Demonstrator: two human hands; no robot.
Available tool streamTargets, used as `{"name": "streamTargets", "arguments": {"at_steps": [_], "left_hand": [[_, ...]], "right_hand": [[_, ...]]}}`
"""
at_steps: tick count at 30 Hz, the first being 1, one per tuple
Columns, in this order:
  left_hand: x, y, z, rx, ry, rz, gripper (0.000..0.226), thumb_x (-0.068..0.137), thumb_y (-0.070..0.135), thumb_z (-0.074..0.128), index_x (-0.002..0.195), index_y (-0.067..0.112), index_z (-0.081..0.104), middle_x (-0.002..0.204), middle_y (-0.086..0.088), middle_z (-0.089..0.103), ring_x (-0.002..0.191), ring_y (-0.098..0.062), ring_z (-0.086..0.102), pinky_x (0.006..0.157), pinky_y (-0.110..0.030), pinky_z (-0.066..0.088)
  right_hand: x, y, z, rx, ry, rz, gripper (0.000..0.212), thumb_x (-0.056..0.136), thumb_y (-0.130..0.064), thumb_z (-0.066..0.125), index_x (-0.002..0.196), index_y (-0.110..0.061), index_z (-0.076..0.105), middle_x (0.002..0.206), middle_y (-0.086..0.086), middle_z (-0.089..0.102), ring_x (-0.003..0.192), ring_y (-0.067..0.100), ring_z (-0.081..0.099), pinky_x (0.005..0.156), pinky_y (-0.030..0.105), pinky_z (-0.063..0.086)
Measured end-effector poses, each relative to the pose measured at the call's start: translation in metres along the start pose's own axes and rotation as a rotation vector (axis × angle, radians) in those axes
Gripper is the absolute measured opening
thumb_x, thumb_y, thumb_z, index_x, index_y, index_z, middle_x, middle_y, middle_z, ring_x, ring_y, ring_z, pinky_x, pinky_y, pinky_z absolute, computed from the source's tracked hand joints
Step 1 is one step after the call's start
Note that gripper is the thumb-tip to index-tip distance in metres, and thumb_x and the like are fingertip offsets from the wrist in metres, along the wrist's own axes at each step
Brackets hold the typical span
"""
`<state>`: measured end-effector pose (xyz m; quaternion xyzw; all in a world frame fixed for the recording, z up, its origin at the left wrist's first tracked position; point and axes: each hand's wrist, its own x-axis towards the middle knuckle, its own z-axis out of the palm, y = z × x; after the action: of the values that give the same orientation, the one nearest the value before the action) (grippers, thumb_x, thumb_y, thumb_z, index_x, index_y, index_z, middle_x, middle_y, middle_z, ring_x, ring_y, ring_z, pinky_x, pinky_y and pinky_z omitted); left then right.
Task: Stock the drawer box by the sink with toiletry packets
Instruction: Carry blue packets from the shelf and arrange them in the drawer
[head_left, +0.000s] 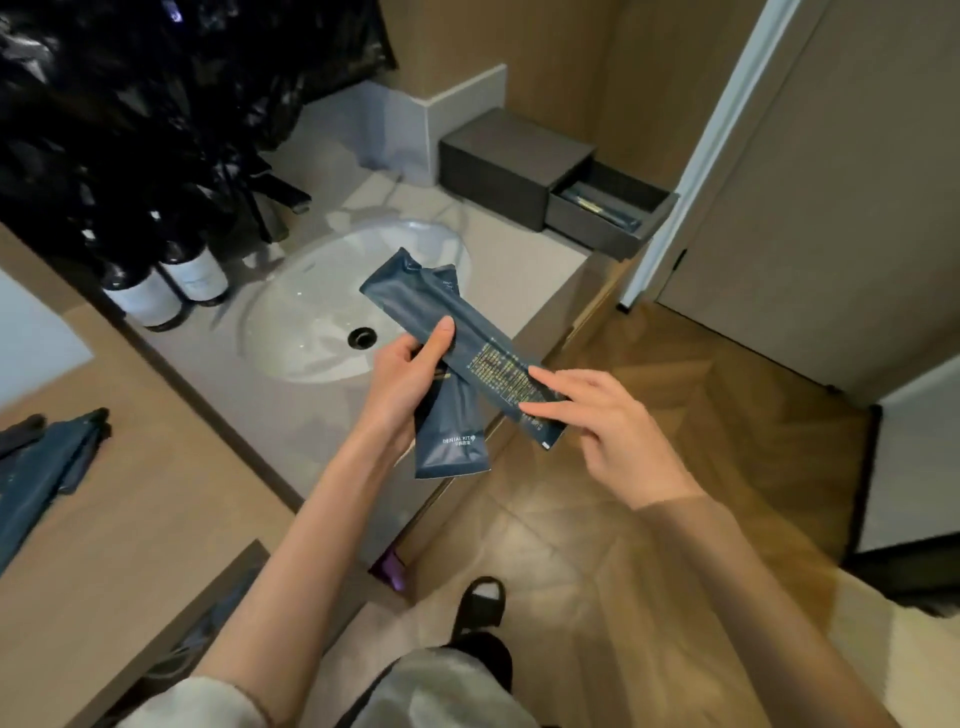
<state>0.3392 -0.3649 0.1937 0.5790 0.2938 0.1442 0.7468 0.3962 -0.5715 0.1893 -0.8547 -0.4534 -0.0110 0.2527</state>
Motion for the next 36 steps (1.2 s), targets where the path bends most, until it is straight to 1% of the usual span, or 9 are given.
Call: {"name": "streamTargets", "arguments": {"at_steps": [4, 8, 10, 17, 20, 23, 26, 32, 36], "left_hand": [[0.054, -0.006, 0.055, 0.039, -0.049, 0.005, 0.021, 0.088, 0.035, 0.063, 0.090, 0.015, 0.068, 0.086, 0.003, 0.074, 0.074, -0.008, 0.068, 0.062, -0.019, 0.053], [0.114, -0.003, 0.115, 0.057, -0.108, 0.013, 0.018, 0.087, 0.037, 0.064, 0.089, 0.019, 0.068, 0.092, 0.000, 0.074, 0.083, -0.014, 0.068, 0.076, -0.028, 0.055], [0.144, 0.005, 0.145, 0.054, -0.136, 0.023, 0.018, 0.087, 0.036, 0.064, 0.091, 0.019, 0.068, 0.096, -0.002, 0.074, 0.087, -0.017, 0.068, 0.081, -0.033, 0.055], [0.232, 0.035, 0.228, 0.107, -0.158, 0.050, 0.016, 0.086, 0.039, 0.064, 0.090, 0.024, 0.069, 0.096, 0.003, 0.075, 0.092, -0.017, 0.070, 0.083, -0.034, 0.056], [0.263, 0.044, 0.253, 0.149, -0.156, 0.097, 0.014, 0.087, 0.039, 0.063, 0.089, 0.026, 0.068, 0.090, 0.011, 0.074, 0.083, -0.006, 0.070, 0.072, -0.025, 0.054], [0.292, 0.048, 0.274, 0.194, -0.104, 0.140, 0.014, 0.089, 0.038, 0.061, 0.079, 0.029, 0.066, 0.077, 0.013, 0.071, 0.074, -0.005, 0.066, 0.067, -0.020, 0.050], [0.317, 0.043, 0.292, 0.260, -0.057, 0.200, 0.028, 0.091, 0.041, 0.056, 0.068, 0.026, 0.060, 0.073, -0.003, 0.055, 0.072, -0.018, 0.050, 0.070, -0.030, 0.040], [0.344, 0.030, 0.343, 0.276, 0.254, 0.212, 0.032, 0.091, 0.039, 0.058, 0.073, 0.012, 0.059, 0.061, 0.013, 0.044, 0.063, -0.005, 0.040, 0.064, -0.018, 0.034], [0.353, 0.023, 0.375, 0.209, 0.441, 0.156, 0.031, 0.086, 0.041, 0.063, 0.079, 0.011, 0.067, 0.074, 0.009, 0.058, 0.075, -0.006, 0.052, 0.076, -0.024, 0.041]], "right_hand": [[0.027, 0.055, -0.024, 0.113, 0.024, 0.196, 0.058, 0.086, 0.017, 0.042, 0.115, -0.024, 0.069, 0.132, -0.018, 0.054, 0.121, 0.001, 0.042, 0.104, 0.018, 0.032], [0.073, 0.114, -0.039, 0.304, 0.174, 0.272, 0.040, 0.095, 0.000, 0.046, 0.116, -0.027, 0.067, 0.123, -0.018, 0.058, 0.113, -0.005, 0.052, 0.101, 0.022, 0.046], [0.102, 0.144, -0.049, 0.386, 0.194, 0.317, 0.029, 0.096, -0.012, 0.052, 0.116, -0.028, 0.065, 0.112, -0.015, 0.064, 0.103, 0.000, 0.060, 0.090, 0.026, 0.054], [0.200, 0.235, -0.086, 0.530, 0.229, 0.392, 0.015, 0.090, -0.022, 0.065, 0.104, -0.025, 0.063, 0.084, -0.007, 0.067, 0.082, 0.005, 0.065, 0.073, 0.016, 0.052], [0.233, 0.273, -0.095, 0.558, 0.186, 0.403, 0.002, 0.090, -0.022, 0.064, 0.091, -0.023, 0.065, 0.079, -0.012, 0.068, 0.077, -0.005, 0.064, 0.071, 0.009, 0.049], [0.263, 0.313, -0.100, 0.595, 0.135, 0.384, 0.006, 0.091, -0.024, 0.062, 0.089, -0.021, 0.066, 0.084, -0.010, 0.070, 0.078, -0.001, 0.065, 0.069, 0.014, 0.051], [0.293, 0.353, -0.105, 0.644, 0.102, 0.343, 0.006, 0.091, -0.023, 0.063, 0.087, -0.021, 0.067, 0.081, -0.006, 0.071, 0.077, 0.008, 0.067, 0.070, 0.025, 0.052], [0.340, 0.422, -0.115, 0.634, -0.100, 0.207, 0.006, 0.090, -0.027, 0.064, 0.087, -0.024, 0.067, 0.083, -0.002, 0.071, 0.082, 0.020, 0.067, 0.073, 0.035, 0.053], [0.362, 0.455, -0.121, 0.682, -0.231, 0.118, 0.009, 0.089, -0.024, 0.065, 0.092, -0.017, 0.070, 0.082, 0.000, 0.073, 0.081, 0.015, 0.068, 0.075, 0.032, 0.053]]}}
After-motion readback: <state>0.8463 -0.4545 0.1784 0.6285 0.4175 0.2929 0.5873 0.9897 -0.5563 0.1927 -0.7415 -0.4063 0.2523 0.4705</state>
